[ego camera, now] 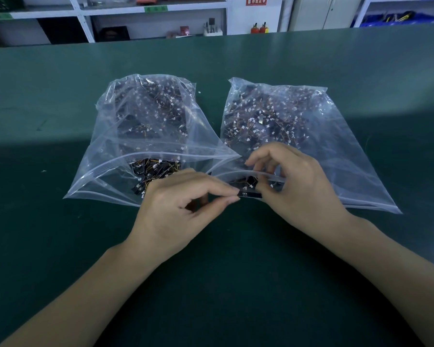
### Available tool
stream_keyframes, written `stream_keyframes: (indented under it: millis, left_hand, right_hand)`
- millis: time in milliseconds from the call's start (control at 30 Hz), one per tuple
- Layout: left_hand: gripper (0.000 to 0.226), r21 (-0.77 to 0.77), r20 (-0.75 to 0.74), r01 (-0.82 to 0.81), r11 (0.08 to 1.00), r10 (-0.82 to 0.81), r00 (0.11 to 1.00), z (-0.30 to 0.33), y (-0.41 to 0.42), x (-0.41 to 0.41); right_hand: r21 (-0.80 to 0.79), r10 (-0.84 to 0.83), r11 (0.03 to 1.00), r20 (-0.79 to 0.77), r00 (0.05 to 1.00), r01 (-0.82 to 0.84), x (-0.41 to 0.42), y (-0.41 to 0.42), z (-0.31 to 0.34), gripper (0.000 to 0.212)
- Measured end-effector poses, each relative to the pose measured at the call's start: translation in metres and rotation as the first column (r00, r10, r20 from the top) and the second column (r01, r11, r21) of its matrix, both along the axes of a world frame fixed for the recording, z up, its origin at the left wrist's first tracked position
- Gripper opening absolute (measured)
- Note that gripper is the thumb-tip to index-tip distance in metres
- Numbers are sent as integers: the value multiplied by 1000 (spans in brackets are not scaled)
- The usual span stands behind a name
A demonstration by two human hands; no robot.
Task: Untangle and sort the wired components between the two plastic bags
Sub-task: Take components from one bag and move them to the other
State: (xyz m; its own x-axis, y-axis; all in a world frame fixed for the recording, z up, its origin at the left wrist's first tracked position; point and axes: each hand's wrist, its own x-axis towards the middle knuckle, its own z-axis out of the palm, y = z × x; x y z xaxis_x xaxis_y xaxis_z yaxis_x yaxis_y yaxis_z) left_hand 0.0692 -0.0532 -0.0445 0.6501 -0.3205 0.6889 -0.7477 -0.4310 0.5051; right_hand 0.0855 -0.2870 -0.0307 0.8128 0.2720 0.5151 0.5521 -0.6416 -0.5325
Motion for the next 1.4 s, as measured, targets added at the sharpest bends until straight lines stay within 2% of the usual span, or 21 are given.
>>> stream_keyframes:
  millis: [133, 233, 333, 500, 633, 733, 800, 900, 1033, 1100, 1200, 1300, 1400]
  left_hand:
    - [5, 54, 24, -50, 997, 48, 999, -2, 1, 2]
    - [4, 191, 132, -189, 963, 165, 977, -3, 5, 7]
    - [7, 243, 246, -297, 923, 238, 940, -1, 2, 10]
    - [6, 407, 282, -338, 848, 235, 930, 1, -5, 6]
    - [11, 511, 243, -329, 794, 234, 941, 1, -6, 3]
    - [15, 498, 221, -280, 821, 192, 956, 3, -6, 0]
    - [10, 432, 153, -244, 868, 196, 968, 6, -4, -2]
    - [14, 371, 63, -322, 871, 323, 944, 11, 6, 0]
    - [29, 408, 30, -504, 761, 541, 841, 11, 33, 9]
    - [23, 437, -13, -527, 728, 592, 806, 13, 45, 14]
    - [2, 489, -130, -457, 743, 580, 804, 18, 58, 22]
    - [17, 514, -212, -334, 790, 495, 843, 23, 67, 22]
    - [18, 556, -253, -231, 798, 428, 868, 27, 67, 17]
  right_hand:
    - [8, -10, 1000, 36, 999, 10, 0, 0, 0, 37]
    - [19, -8, 1000, 59, 998, 7, -1, 1, 1, 35]
    - [15, 12, 1000, 56, 998, -12, -2, 3, 1, 33]
    - [16, 20, 1000, 44, 999, -21, -3, 4, -1, 34]
    - [11, 25, 1000, 34, 999, -26, -3, 5, -2, 35]
    - [8, 23, 1000, 23, 999, -23, -3, 4, -1, 35]
    - [0, 20, 1000, 10, 1000, -20, -4, 4, -1, 36]
    - [-31, 19, 999, -23, 1000, -20, -3, 3, -1, 35]
    - [-84, 23, 996, -56, 998, -27, -4, 5, -4, 32]
    - [-91, 28, 995, -56, 998, -33, -5, 7, -5, 31]
    - [-96, 36, 994, -61, 997, -42, -5, 7, -6, 29]
    - [-103, 35, 994, -72, 997, -43, -5, 6, -6, 29]
    - [-102, 30, 994, -82, 996, -39, -5, 6, -5, 29]
